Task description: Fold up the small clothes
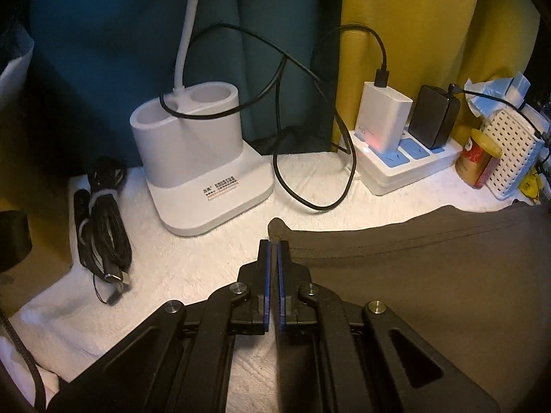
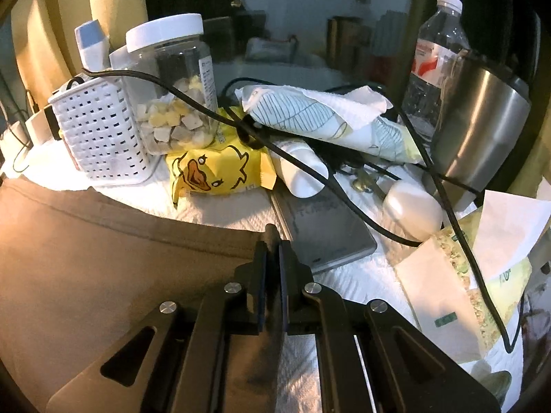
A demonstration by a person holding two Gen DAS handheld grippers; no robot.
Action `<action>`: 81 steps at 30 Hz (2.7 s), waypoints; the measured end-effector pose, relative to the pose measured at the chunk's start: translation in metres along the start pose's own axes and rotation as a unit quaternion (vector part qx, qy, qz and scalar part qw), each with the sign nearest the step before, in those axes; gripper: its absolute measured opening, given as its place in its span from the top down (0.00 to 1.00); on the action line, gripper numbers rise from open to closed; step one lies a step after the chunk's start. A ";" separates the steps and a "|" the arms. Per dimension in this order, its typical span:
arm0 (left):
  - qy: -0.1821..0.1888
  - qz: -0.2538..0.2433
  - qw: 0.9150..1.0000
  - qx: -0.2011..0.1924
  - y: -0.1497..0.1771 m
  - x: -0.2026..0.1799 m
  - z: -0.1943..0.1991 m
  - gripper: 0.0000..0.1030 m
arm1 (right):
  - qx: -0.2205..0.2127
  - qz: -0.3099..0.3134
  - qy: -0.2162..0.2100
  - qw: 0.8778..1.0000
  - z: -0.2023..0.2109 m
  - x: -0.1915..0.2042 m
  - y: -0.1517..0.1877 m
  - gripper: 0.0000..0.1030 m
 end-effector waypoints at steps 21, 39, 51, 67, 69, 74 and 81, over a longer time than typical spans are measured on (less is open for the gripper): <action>0.008 0.012 1.000 -0.001 0.046 -0.019 0.077 0.96 | -0.021 -0.012 -0.006 1.000 0.068 -0.016 0.029 0.63; 0.067 0.022 0.997 -0.038 0.114 -0.062 0.152 0.36 | -0.004 -0.052 -0.006 0.999 0.155 -0.050 0.121 0.63; 0.084 0.014 0.996 -0.017 0.168 -0.086 0.165 0.36 | 0.042 -0.069 -0.055 0.995 0.176 -0.038 0.188 0.63; 0.092 0.024 0.995 0.015 0.210 -0.087 0.170 0.37 | 0.044 -0.084 -0.104 0.990 0.181 -0.010 0.205 0.96; 0.095 0.021 0.995 0.018 0.213 -0.088 0.170 0.36 | 0.043 -0.082 -0.111 0.989 0.181 -0.012 0.205 0.96; 0.089 0.017 0.996 0.025 0.215 -0.086 0.165 0.37 | 0.018 -0.090 -0.080 0.993 0.196 -0.050 0.192 0.97; 0.087 0.018 0.996 0.026 0.214 -0.082 0.169 0.37 | 0.027 -0.079 -0.078 0.994 0.190 -0.061 0.199 0.97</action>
Point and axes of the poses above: each gripper's, at about its wrist camera, not at the fingertips, and z roughly against the way its jaws point, x to its left, y to its underside, the point moved 4 cm from there along -z, roughly the way its jaws point, and after that the axes turned 14 degrees about y, right-handed, at the moved point
